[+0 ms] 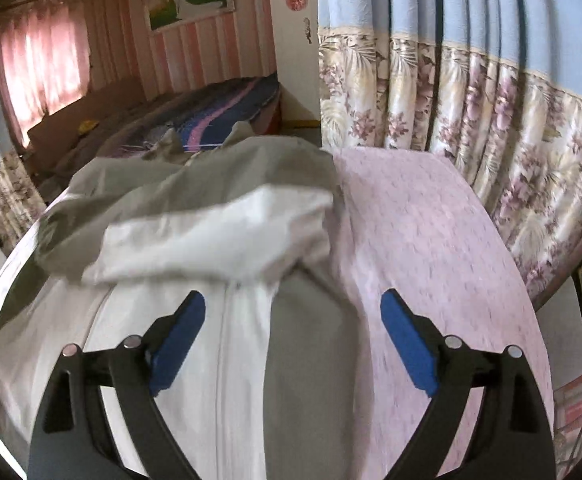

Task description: Fold large clothes

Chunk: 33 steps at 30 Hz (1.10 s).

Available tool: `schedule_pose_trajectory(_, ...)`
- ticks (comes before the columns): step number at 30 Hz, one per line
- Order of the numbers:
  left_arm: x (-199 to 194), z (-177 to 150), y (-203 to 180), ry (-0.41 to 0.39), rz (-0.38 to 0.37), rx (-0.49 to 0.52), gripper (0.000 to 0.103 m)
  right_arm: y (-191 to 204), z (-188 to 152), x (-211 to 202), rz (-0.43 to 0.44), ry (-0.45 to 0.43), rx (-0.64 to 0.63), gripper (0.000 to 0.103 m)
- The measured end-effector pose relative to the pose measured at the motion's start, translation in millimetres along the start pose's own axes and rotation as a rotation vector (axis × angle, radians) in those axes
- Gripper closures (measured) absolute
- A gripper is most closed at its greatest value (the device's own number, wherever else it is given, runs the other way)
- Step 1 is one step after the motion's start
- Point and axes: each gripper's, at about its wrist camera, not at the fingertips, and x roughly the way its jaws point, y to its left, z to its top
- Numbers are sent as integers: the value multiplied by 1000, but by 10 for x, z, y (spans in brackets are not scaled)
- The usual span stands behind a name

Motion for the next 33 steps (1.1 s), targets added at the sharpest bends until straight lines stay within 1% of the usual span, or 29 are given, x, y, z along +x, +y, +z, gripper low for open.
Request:
schedule_pose_trajectory(1,-2,-1,43,5,15,-14,5,4,-49,-36,-11,0,-3,13)
schedule_pose_trajectory(3,-17,-17,49,5,9,-29,5,6,-136,-127,-7,-6,10,13)
schedule_pose_trajectory(5,-29,-13,-7,-1,-16,-31,5,-5,-235,-205,17,-5,35,13)
schedule_pose_trajectory(8,14,-45,-160,2,-64,-32,5,25,-337,-255,3,-10,19,13)
schedule_pose_trajectory(10,97,-8,-310,1,-74,-17,5,23,-340,-246,-4,-10,15,13)
schedule_pose_trajectory(14,409,175,-595,16,-69,16,6,-7,-243,-195,5,-18,40,13)
schedule_pose_trajectory(15,510,219,-654,23,-63,28,11,-7,-209,-174,13,-21,43,13)
schedule_pose_trajectory(16,606,258,-695,32,-60,39,23,-3,-184,-151,16,-22,42,13)
schedule_pose_trajectory(17,752,289,-736,58,-60,48,33,8,-165,-129,18,-22,40,13)
schedule_pose_trajectory(18,909,304,-759,99,-75,45,70,21,-140,-94,25,-19,36,13)
schedule_pose_trajectory(19,1036,317,-775,130,-57,58,82,32,-125,-76,27,-17,34,13)
schedule_pose_trajectory(20,1103,336,-800,126,-16,89,87,42,-108,-53,31,-16,28,13)
schedule_pose_trajectory(21,1130,355,-813,115,31,117,96,55,-96,-41,30,-16,21,13)
schedule_pose_trajectory(23,1117,490,-803,50,138,157,96,55,-77,-22,16,-18,8,13)
schedule_pose_trajectory(25,1049,625,-787,-15,196,160,95,37,-64,2,11,-17,4,13)
schedule_pose_trajectory(26,1016,677,-807,-54,228,179,94,24,-62,17,10,-17,8,13)
schedule_pose_trajectory(27,1011,689,-848,-82,266,210,90,13,-62,50,7,-12,16,13)
schedule_pose_trajectory(28,1047,672,-905,-98,321,252,89,3,-67,80,7,-4,22,13)
schedule_pose_trajectory(29,1140,630,-946,-94,383,297,89,-2,-78,107,7,4,28,13)
schedule_pose_trajectory(30,1287,580,-939,-52,414,319,73,4,-98,124,10,9,36,13)
schedule_pose_trajectory(31,1430,523,-906,8,426,317,54,17,-117,140,20,19,41,13)
schedule_pose_trajectory(32,1546,473,-857,61,438,301,51,25,-124,141,22,24,39,13)
schedule_pose_trajectory(33,1599,411,-752,94,421,255,49,52,-140,115,18,24,28,13)
